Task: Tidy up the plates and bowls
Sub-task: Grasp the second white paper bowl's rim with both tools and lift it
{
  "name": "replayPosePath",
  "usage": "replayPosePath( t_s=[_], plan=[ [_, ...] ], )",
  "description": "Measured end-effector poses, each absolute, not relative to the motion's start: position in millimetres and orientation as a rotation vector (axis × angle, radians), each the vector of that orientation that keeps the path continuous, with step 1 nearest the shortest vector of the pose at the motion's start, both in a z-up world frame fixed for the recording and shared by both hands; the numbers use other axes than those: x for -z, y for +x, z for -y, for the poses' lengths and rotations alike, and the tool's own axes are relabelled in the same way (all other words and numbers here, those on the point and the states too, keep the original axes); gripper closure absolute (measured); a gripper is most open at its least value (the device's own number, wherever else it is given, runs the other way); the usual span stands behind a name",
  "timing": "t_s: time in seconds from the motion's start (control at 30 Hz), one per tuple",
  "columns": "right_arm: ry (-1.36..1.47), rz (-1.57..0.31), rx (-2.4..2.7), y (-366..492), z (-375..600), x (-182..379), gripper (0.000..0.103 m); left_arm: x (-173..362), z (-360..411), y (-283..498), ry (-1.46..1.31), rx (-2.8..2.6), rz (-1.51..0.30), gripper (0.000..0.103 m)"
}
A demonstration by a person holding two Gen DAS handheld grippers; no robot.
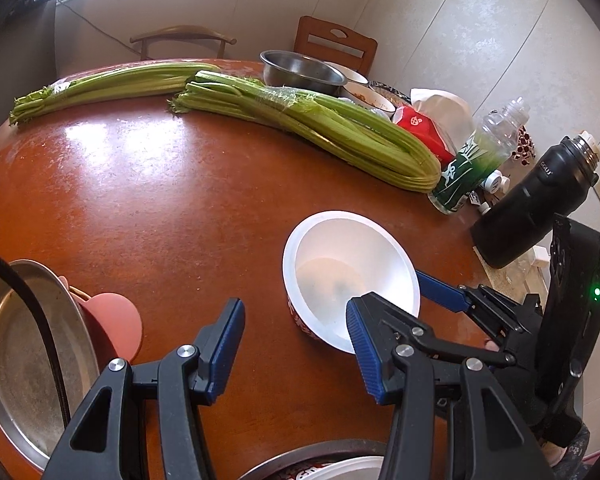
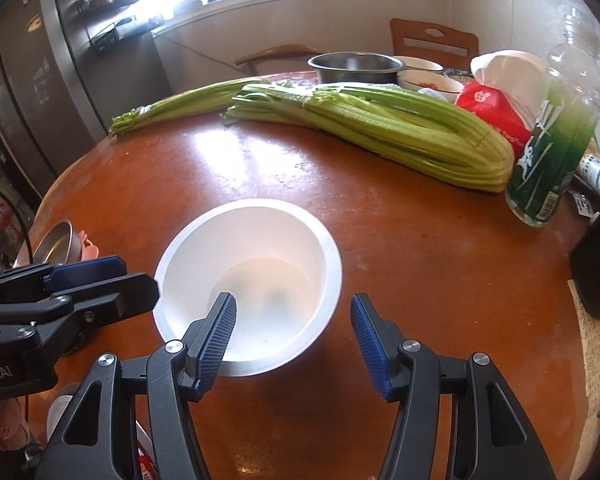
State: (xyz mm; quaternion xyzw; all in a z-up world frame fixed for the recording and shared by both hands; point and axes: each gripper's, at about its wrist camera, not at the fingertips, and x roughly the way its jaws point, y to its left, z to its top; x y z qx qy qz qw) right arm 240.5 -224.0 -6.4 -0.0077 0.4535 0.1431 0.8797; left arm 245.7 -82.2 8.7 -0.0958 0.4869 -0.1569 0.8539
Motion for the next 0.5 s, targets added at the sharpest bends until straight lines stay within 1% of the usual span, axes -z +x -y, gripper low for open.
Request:
replayPosePath(
  t_s=[0.5],
  plan=[
    [-0.046, -0.956, -0.411, 229, 198, 11, 0.042, 4, 82, 255, -0.225, 0.334, -1.064, 0.051]
  ],
)
